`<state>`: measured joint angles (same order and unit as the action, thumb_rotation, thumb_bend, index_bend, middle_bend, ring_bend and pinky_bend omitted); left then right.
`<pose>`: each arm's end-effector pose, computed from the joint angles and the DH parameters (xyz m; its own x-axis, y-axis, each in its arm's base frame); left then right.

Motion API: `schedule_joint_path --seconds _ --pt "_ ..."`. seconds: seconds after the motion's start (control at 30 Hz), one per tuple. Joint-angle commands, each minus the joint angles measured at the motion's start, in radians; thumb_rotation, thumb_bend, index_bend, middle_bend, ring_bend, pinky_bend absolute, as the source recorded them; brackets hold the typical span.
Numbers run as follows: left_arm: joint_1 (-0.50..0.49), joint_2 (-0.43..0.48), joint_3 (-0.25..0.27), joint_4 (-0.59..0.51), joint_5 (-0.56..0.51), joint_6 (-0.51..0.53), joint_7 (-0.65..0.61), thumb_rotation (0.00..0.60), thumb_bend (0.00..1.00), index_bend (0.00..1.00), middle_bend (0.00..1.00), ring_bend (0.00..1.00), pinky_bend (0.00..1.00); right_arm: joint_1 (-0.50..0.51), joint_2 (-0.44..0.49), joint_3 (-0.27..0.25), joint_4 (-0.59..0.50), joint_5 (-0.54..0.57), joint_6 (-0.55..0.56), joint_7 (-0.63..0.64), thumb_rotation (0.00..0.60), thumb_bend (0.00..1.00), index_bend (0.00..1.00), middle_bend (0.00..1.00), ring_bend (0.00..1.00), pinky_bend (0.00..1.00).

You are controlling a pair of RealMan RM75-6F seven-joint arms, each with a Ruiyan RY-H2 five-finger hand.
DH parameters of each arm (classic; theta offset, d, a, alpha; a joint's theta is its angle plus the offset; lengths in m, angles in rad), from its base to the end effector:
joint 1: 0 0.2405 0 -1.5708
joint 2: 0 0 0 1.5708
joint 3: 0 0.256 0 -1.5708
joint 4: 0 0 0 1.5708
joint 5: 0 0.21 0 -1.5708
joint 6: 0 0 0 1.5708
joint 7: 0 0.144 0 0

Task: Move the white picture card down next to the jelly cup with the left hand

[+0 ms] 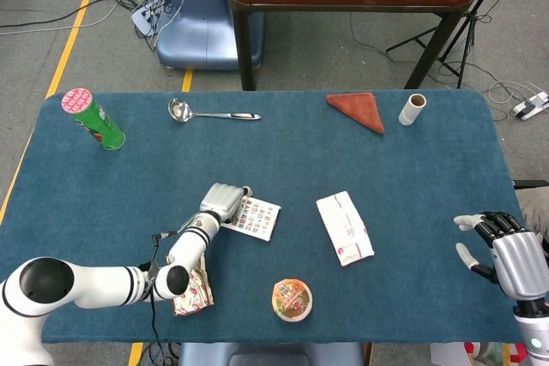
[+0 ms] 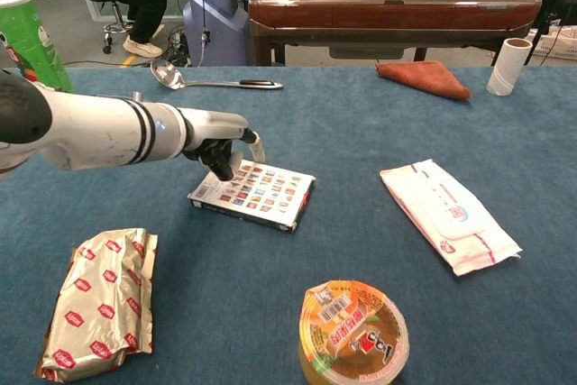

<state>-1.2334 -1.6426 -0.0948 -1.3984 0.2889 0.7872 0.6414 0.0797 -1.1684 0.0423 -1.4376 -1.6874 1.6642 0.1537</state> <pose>-0.0740 0.3812 -0.0741 0.5294 0.5222 0.6686 0.8484 -0.3200 -0.4218 -0.3061 -0.1755 0.1689 0.3502 0.1442 0.9255 -0.9050 -0.2026 0.3740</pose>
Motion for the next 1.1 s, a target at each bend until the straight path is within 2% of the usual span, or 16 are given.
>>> schedule_joint_path --seconds 0.03,0.3,0.7,1.1 --pt "0.007 0.019 0.001 -0.041 0.018 0.013 -0.004 0.6 0.84 0.27 1.0 0.97 1.0 0.001 0.0 0.0 -0.001 -0.001 -0.001 -0.002 0.6 0.27 0.4 0.48 0.36 0.37" --pt "0.015 0.057 0.023 -0.129 0.026 0.056 0.016 0.6 0.84 0.31 1.0 0.97 1.0 0.003 -0.004 -0.002 -0.002 -0.001 -0.008 -0.011 0.6 0.27 0.4 0.48 0.36 0.37" --pt "0.026 0.093 0.058 -0.19 0.012 0.087 0.046 0.6 0.84 0.4 1.0 0.97 1.0 0.004 -0.004 0.0 -0.002 0.005 -0.012 -0.012 0.6 0.27 0.39 0.48 0.36 0.37" --pt "0.049 0.126 0.072 -0.309 0.087 0.117 0.038 0.6 0.84 0.42 1.0 0.97 1.0 0.005 -0.006 0.001 -0.002 0.007 -0.014 -0.015 0.6 0.27 0.39 0.48 0.36 0.37"
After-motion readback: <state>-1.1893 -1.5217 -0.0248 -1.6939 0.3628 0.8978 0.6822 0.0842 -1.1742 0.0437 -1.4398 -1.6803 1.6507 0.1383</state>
